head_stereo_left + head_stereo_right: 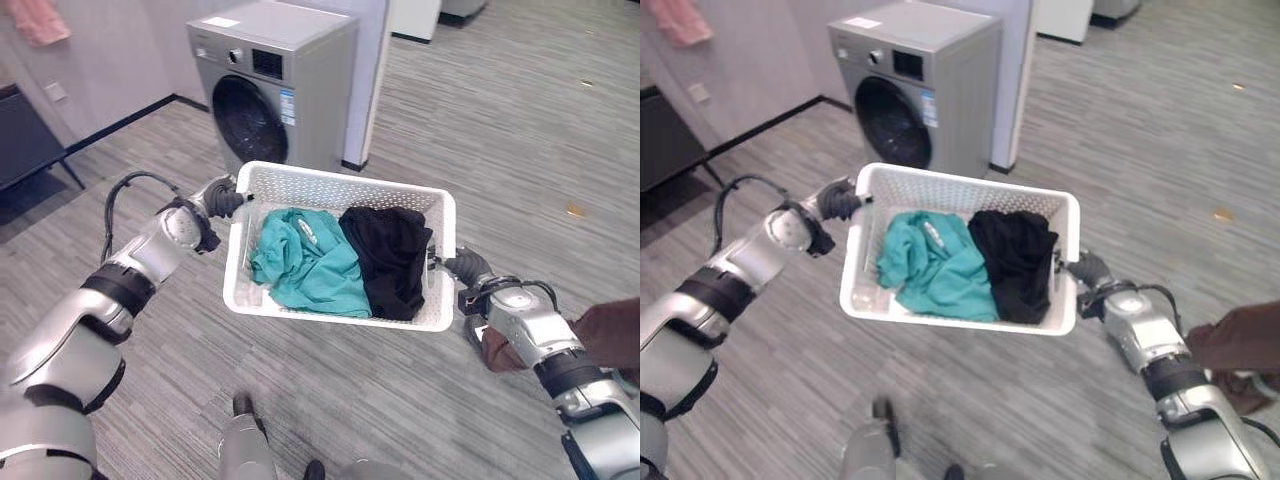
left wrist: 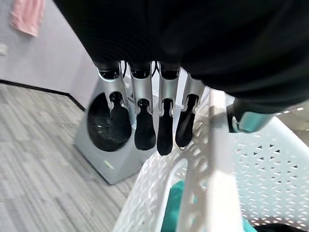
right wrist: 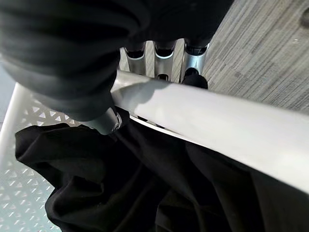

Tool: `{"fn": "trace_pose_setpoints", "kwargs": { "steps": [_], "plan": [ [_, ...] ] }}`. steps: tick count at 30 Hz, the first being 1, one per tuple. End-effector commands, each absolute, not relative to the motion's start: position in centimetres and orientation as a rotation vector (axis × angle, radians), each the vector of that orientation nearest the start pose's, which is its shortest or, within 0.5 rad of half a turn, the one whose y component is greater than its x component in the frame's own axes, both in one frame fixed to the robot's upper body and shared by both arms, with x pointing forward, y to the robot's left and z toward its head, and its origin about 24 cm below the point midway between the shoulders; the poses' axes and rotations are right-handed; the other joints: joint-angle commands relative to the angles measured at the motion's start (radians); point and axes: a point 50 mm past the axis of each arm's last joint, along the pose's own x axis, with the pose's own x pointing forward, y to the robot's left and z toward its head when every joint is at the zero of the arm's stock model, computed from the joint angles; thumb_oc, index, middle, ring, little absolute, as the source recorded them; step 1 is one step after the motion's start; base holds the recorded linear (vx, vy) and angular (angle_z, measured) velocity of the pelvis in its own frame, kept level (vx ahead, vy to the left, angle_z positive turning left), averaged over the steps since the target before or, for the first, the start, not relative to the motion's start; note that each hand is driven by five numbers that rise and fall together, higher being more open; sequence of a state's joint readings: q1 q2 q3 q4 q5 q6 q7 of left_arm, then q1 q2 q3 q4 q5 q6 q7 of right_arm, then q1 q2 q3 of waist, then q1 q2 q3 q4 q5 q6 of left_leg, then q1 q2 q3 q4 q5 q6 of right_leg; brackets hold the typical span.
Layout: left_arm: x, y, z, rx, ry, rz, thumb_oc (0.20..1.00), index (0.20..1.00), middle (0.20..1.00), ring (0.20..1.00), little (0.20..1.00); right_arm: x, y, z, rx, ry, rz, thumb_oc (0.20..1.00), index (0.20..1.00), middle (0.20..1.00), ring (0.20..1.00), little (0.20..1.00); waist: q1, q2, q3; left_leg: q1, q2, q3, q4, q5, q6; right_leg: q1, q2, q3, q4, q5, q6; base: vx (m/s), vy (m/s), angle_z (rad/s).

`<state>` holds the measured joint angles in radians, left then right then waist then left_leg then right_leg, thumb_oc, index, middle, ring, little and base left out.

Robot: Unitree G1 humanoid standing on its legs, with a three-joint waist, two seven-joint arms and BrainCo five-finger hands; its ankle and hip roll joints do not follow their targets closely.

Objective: Grab the laundry basket,head to the washer,open it,put in the laundry and shut it.

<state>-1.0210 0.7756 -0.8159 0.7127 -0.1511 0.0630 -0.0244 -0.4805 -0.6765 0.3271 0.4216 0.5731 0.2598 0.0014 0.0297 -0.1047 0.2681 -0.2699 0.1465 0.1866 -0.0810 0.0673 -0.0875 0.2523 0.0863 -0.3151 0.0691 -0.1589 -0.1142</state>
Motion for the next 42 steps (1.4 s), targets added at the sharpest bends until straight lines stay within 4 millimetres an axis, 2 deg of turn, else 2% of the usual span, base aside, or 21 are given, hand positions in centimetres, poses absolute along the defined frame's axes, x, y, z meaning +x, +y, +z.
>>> {"fn": "trace_pose_setpoints", "kwargs": {
  "steps": [1,2,3,4,5,7,8,10,12,13,15,16,19,22,23,25,28,30,33,40,42],
  "plan": [
    [39.9,22.3,25.3,0.924,-0.209,0.011,0.200,0.200,0.200,0.200,0.200,34.3,-24.5,14.0,-0.225,0.043,0.090,0.200,0.200,0.200,0.200,0.200,0.045,0.070,-0.042,0.091,0.050,-0.190,0.097,0.058,-0.015,-0.042,-0.129,0.013,-0.009,-0.013,0.138,0.21,0.063,-0.08],
    [39.9,22.4,25.3,0.924,-0.209,0.012,0.200,0.200,0.200,0.200,0.200,34.3,-24.5,14.0,-0.225,0.042,0.090,0.200,0.200,0.200,0.200,0.200,0.042,0.071,-0.043,0.089,0.050,-0.192,0.094,0.062,-0.015,-0.044,-0.128,0.011,-0.010,-0.011,0.137,0.30,0.111,-0.35],
    [39.8,22.8,25.4,0.928,-0.205,0.019,0.200,0.200,0.200,0.200,0.200,34.7,-23.7,14.3,-0.225,0.030,0.112,0.200,0.200,0.200,0.200,0.200,0.051,0.076,-0.042,0.084,0.054,-0.242,0.066,0.064,-0.019,-0.035,-0.126,0.036,-0.013,-0.025,0.142,0.16,0.067,-0.45],
    [39.8,22.8,25.4,0.927,-0.204,0.020,0.200,0.200,0.200,0.200,0.200,34.8,-23.7,14.3,-0.225,0.029,0.113,0.200,0.200,0.200,0.200,0.200,0.050,0.076,-0.041,0.086,0.054,-0.242,0.065,0.065,-0.019,-0.034,-0.126,0.037,-0.013,-0.025,0.142,0.34,0.162,-0.54],
    [39.7,23.0,25.3,0.927,-0.203,0.017,0.200,0.200,0.200,0.200,0.200,34.9,-23.2,13.9,-0.218,0.041,0.130,0.200,0.200,0.200,0.200,0.200,0.045,0.091,-0.065,0.109,0.066,-0.210,0.041,0.068,-0.024,-0.023,-0.123,0.046,-0.024,-0.041,0.157,0.28,0.176,-0.35],
    [39.7,22.4,24.6,0.914,-0.210,-0.003,0.200,0.200,0.200,0.200,0.200,34.5,-23.5,13.6,-0.217,0.039,0.122,0.200,0.200,0.200,0.200,0.200,0.038,0.097,-0.091,0.106,0.094,-0.082,0.124,0.061,-0.028,-0.001,-0.157,0.022,-0.027,-0.052,0.170,0.46,0.328,-0.48],
    [39.7,22.3,24.3,0.913,-0.212,-0.012,0.200,0.200,0.200,0.200,0.200,34.4,-23.4,13.5,-0.217,0.038,0.129,0.200,0.200,0.200,0.200,0.200,0.041,0.101,-0.103,0.103,0.088,-0.072,0.156,0.051,-0.023,0.013,-0.177,0.018,-0.030,-0.049,0.181,0.46,0.358,-0.07],
    [39.6,21.9,23.8,0.906,-0.212,-0.036,0.200,0.200,0.200,0.200,0.200,34.3,-23.1,13.3,-0.215,0.038,0.139,0.200,0.200,0.200,0.200,0.200,0.048,0.106,-0.119,0.099,0.068,-0.071,0.220,0.029,-0.013,0.030,-0.220,0.020,-0.021,-0.049,0.199,0.44,0.380,-0.02],
    [39.5,21.7,23.3,0.907,-0.206,-0.055,0.200,0.200,0.200,0.200,0.200,34.2,-22.3,12.9,-0.190,0.025,0.157,0.200,0.200,0.200,0.200,0.200,0.055,0.103,-0.138,0.130,0.023,-0.047,0.250,-0.033,0.023,0.016,-0.289,0.031,0.042,-0.026,0.229,0.42,0.408,-0.20],
    [39.5,21.7,23.3,0.907,-0.206,-0.055,0.200,0.200,0.200,0.200,0.200,34.2,-22.3,12.9,-0.190,0.025,0.157,0.200,0.200,0.200,0.200,0.200,0.056,0.103,-0.140,0.128,0.023,-0.046,0.247,-0.030,0.023,0.014,-0.289,0.032,0.041,-0.024,0.230,0.31,0.373,-0.19],
    [39.3,22.0,22.7,0.916,-0.193,-0.057,0.200,0.200,0.200,0.200,0.200,34.0,-21.2,12.9,-0.167,-0.018,0.169,0.200,0.200,0.200,0.200,0.200,0.047,0.105,-0.141,0.189,-0.046,-0.004,0.221,-0.081,0.091,-0.083,-0.368,0.073,0.256,0.092,0.255,0.37,0.542,-0.23],
    [39.3,21.9,22.4,0.907,-0.187,-0.054,0.200,0.200,0.200,0.200,0.200,34.0,-20.9,13.2,-0.173,-0.038,0.166,0.200,0.200,0.200,0.200,0.200,0.039,0.109,-0.134,0.204,-0.061,0.004,0.211,-0.090,0.107,-0.114,-0.381,0.077,0.314,0.120,0.256,0.23,0.426,-0.06],
    [39.4,21.7,22.0,0.893,-0.182,-0.054,0.200,0.200,0.200,0.200,0.200,34.0,-20.7,13.3,-0.152,-0.063,0.151,0.200,0.200,0.200,0.200,0.200,0.027,0.122,-0.124,0.242,-0.080,0.010,0.190,-0.123,0.124,-0.163,-0.418,0.040,0.411,0.145,0.268,0.13,0.207,0.29],
    [39.5,21.3,22.7,0.889,-0.206,-0.052,0.200,0.200,0.200,0.200,0.200,34.1,-20.8,13.5,-0.174,-0.073,0.143,0.200,0.200,0.200,0.200,0.200,0.028,0.131,-0.125,0.283,-0.085,0.031,0.148,-0.138,0.120,-0.186,-0.462,-0.055,0.328,0.112,0.271,0.13,0.092,0.26],
    [39.5,21.3,22.8,0.889,-0.207,-0.053,0.200,0.200,0.200,0.200,0.200,34.1,-20.8,13.5,-0.173,-0.073,0.143,0.200,0.200,0.200,0.200,0.200,0.026,0.133,-0.124,0.288,-0.082,0.028,0.144,-0.141,0.116,-0.176,-0.456,-0.061,0.320,0.110,0.270,0.10,-0.013,-0.18],
    [39.6,21.0,23.3,0.897,-0.222,-0.060,0.200,0.200,0.200,0.200,0.200,34.5,-20.7,13.9,-0.179,-0.076,0.142,0.200,0.200,0.200,0.200,0.200,0.031,0.139,-0.123,0.303,-0.074,0.041,0.139,-0.151,0.105,-0.191,-0.444,-0.113,0.138,0.127,0.288,0.08,-0.052,-0.11],
    [39.5,21.1,23.3,0.883,-0.225,-0.060,0.200,0.200,0.200,0.200,0.200,34.6,-21.1,14.1,-0.200,-0.070,0.134,0.200,0.200,0.200,0.200,0.200,0.033,0.134,-0.109,0.318,-0.075,0.049,0.150,-0.161,0.100,-0.206,-0.421,-0.100,0.030,0.156,0.306,0.03,-0.022,-0.22],
    [39.5,21.0,23.2,0.876,-0.230,-0.059,0.200,0.200,0.200,0.200,0.200,34.8,-20.9,13.6,-0.180,-0.050,0.134,0.200,0.200,0.200,0.200,0.200,0.046,0.123,-0.116,0.323,-0.083,0.061,0.153,-0.164,0.100,-0.171,-0.426,-0.123,0.001,0.176,0.315,0.05,-0.011,0.03],
    [39.4,20.6,22.6,0.853,-0.224,-0.080,0.200,0.200,0.200,0.200,0.200,34.6,-20.9,12.2,-0.140,0.007,0.150,0.200,0.200,0.200,0.200,0.200,0.042,0.119,-0.130,0.336,-0.091,0.058,0.139,-0.164,0.098,-0.156,-0.425,-0.121,0.016,0.186,0.324,0.07,-0.006,-0.03],
    [39.5,19.4,21.4,0.830,-0.208,-0.121,0.200,0.200,0.200,0.200,0.200,34.2,-20.6,11.0,-0.057,0.056,0.183,0.200,0.200,0.200,0.200,0.200,0.036,0.113,-0.135,0.340,-0.085,0.046,0.141,-0.171,0.090,-0.136,-0.419,-0.140,0.005,0.172,0.320,0.03,-0.030,-0.06],
    [39.5,19.3,21.0,0.828,-0.196,-0.128,0.200,0.200,0.200,0.200,0.200,34.1,-21.6,10.4,-0.065,0.092,0.148,0.200,0.200,0.200,0.200,0.200,0.034,0.111,-0.137,0.341,-0.081,0.043,0.140,-0.172,0.088,-0.129,-0.413,-0.142,0.002,0.165,0.317,0.02,-0.045,0.10]
  ]
}}
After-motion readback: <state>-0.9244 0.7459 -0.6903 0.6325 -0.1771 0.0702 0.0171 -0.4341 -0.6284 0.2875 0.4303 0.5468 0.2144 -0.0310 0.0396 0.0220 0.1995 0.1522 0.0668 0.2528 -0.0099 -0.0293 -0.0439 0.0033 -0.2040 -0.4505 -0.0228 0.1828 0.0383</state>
